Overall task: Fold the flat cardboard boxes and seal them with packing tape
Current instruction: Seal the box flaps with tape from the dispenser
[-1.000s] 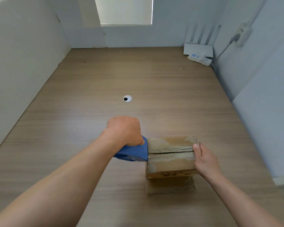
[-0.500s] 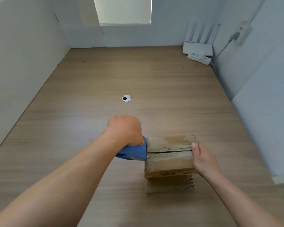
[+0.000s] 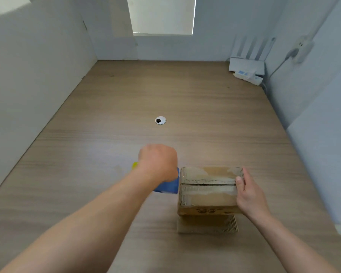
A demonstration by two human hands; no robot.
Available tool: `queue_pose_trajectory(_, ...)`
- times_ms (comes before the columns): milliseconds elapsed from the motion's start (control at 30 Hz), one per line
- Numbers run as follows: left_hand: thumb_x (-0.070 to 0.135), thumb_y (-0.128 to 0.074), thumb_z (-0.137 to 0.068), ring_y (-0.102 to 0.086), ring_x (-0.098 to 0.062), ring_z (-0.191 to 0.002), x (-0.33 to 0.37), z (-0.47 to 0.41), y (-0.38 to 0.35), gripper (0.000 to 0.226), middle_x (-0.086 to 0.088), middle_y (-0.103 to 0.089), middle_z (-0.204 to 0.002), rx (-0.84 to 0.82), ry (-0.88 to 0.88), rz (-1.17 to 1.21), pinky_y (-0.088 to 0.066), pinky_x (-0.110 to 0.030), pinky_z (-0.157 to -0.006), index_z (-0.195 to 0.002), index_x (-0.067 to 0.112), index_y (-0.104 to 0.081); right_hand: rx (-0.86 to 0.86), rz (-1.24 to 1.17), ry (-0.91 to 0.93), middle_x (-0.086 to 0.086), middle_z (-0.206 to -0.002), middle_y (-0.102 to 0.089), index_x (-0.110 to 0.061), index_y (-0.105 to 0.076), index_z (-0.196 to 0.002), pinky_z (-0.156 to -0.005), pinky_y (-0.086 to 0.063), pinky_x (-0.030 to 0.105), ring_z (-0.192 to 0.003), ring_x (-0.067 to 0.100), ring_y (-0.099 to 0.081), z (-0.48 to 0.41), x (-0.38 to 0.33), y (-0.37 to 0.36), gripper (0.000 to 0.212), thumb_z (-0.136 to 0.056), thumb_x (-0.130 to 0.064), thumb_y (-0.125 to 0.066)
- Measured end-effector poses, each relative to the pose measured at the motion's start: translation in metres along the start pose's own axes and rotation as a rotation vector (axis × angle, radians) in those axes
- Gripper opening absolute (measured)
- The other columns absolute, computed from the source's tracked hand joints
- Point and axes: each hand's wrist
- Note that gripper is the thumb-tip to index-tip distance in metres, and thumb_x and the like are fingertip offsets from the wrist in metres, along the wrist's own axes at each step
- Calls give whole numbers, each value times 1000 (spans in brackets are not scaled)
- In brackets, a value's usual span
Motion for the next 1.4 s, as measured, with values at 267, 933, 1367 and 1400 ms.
queue_pose_trajectory(267, 39, -58, -90, -53, -22, -79, -9, 4, -53, 21, 4, -50, -75, -73, 30, 53, -42, -29, -66, -82, 20, -54, 199, 485, 363, 18, -157, -34, -22, -36, -151, -111, -36, 54, -142, 38, -36, -3, -11, 2, 54, -98, -18, -33)
queue_pose_trajectory(933, 62, -56, -87, -49, -15, -60, -83, 44, -99, 46, 3, -54, -69, -83, 332, 338, -36, -28, -54, -70, 20, -49, -352, 663, 710, -7, -166, -18, -32, -71, -100, -110, -23, 40, -146, 17, -23, 5, -117, -59, 37, -93, -46, -38)
queue_pose_trajectory(1367, 65, -56, -83, -59, -14, -65, -96, 74, -116, 45, 4, -60, -70, 143, 446, 606, -44, -32, -57, -77, 21, -55, -276, 705, 391, 7, -167, -4, -26, -34, -149, -110, -26, 47, -145, 32, -24, 17, -132, -73, 67, -96, -65, -22)
queue_pose_trajectory(1400, 65, -57, -83, -58, -14, -65, -94, 75, -115, 44, 4, -60, -70, 153, 442, 615, -45, -32, -57, -76, 21, -55, -257, 679, 327, 8, -167, -5, -26, -30, -152, -110, -26, 49, -144, 34, -26, 17, -132, -71, 72, -95, -69, -20)
Point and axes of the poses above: each hand's wrist, its own z-axis away from the middle knuckle, its own y-axis out of the back of the hand, x = y × z
